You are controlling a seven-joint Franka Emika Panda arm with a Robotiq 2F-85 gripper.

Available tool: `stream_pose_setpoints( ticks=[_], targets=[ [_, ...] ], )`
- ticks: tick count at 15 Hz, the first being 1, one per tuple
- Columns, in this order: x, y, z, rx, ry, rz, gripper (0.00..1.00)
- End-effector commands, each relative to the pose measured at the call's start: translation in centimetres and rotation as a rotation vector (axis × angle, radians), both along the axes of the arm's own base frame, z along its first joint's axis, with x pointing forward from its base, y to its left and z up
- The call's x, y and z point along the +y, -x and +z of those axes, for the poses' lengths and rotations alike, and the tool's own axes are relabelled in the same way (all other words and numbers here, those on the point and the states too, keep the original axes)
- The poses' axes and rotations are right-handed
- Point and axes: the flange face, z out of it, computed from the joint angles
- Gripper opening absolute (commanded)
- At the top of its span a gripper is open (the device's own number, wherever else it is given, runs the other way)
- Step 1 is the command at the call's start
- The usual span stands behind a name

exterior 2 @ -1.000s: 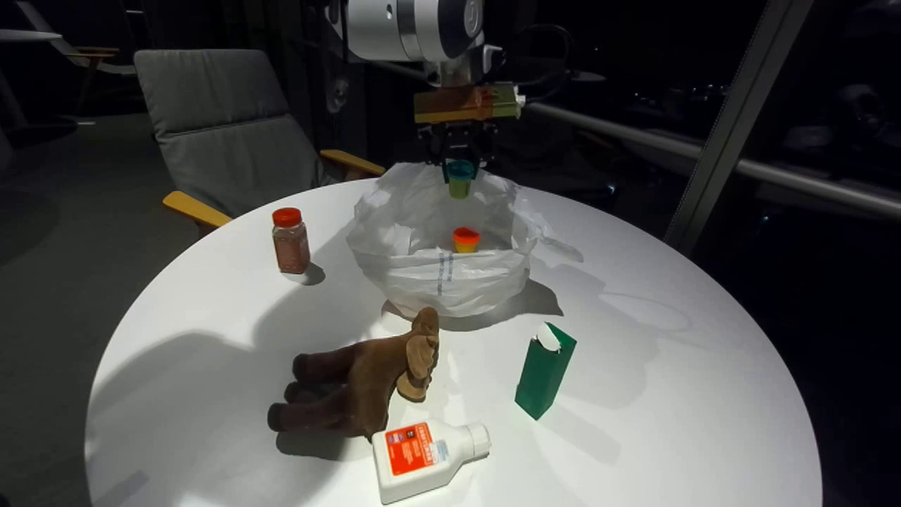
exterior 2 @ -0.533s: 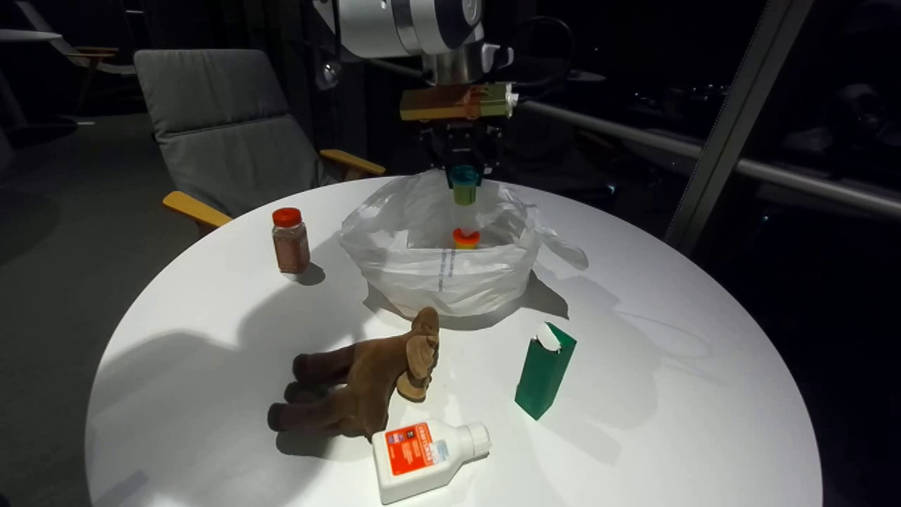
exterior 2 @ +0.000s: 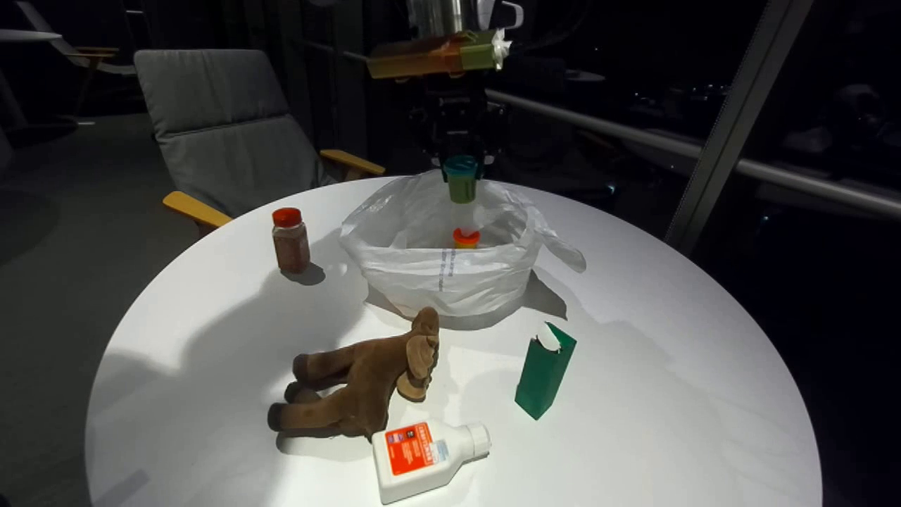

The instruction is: Take everything out of the plastic bag

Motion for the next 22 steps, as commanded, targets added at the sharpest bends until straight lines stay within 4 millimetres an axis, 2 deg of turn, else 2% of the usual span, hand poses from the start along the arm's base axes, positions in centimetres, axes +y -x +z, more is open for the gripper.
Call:
stream_pose_setpoints(
  ticks=[1,5,9,12,19,22],
  targets=[
    [0.6,5.9,0.5,0.069,-0.015,-0.018,0.24],
    [2.6,9.7,-3.2,0.126,-0.033,0.023,0.24],
    [5.1,12.1,-7.4,0.171,-0.058,0.084,0.24],
    [6.3,12.8,-9.7,0.165,-0.063,0.115,0.24],
    [7.3,13.4,-15.4,0.141,-0.086,0.159,0.24],
    [7.7,13.9,-16.9,0.156,-0.082,0.169,0.24]
  ],
)
